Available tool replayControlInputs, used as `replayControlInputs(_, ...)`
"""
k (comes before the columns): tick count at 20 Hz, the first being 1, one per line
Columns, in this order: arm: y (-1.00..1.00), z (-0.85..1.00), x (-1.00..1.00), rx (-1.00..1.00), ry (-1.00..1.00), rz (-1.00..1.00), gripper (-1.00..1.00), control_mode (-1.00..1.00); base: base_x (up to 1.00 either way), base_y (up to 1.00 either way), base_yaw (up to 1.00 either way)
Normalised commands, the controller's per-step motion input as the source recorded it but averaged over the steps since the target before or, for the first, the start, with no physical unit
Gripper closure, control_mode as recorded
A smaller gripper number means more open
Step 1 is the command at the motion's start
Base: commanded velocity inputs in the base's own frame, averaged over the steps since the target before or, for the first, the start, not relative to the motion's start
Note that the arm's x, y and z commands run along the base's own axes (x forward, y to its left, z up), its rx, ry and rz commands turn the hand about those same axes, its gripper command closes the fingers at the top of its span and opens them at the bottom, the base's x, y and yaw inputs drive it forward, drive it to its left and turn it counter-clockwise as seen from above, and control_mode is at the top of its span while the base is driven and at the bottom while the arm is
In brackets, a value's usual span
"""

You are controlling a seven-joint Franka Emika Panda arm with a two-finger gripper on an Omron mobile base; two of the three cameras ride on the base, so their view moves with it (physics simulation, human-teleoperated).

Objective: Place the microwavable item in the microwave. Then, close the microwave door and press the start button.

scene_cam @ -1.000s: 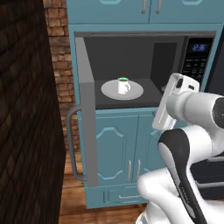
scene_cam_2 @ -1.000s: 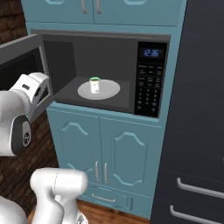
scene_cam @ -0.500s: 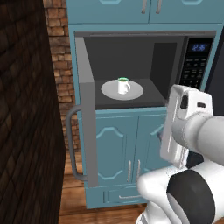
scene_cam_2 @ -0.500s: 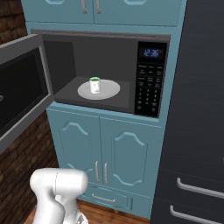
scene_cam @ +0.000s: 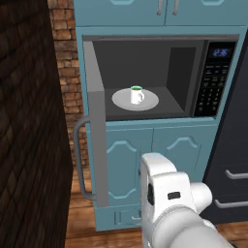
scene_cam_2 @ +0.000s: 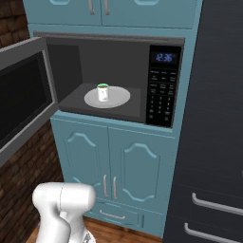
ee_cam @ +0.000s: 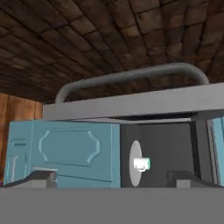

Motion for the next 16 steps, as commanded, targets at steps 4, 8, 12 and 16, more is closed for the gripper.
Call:
replayControlInputs(4, 1.00, -0.83, 0.44, -0.07, 0.01, 0.06, -1.00, -1.00, 0.00, 0.00, 0.00)
replayControlInputs(8, 1.00, -0.79, 1.00, -0.06, 0.06, 0.00, -1.00, -1.00, 0.00, 0.00, 0.00)
replayControlInputs(12, 1.00, -0.91, 1.00, -0.12, 0.06, 0.00, -1.00, -1.00, 0.00, 0.00, 0.00)
replayControlInputs(16, 0.89, -0.84, 1.00, -0.14, 0.08, 0.00, -1.00, -1.00, 0.00, 0.00, 0.00)
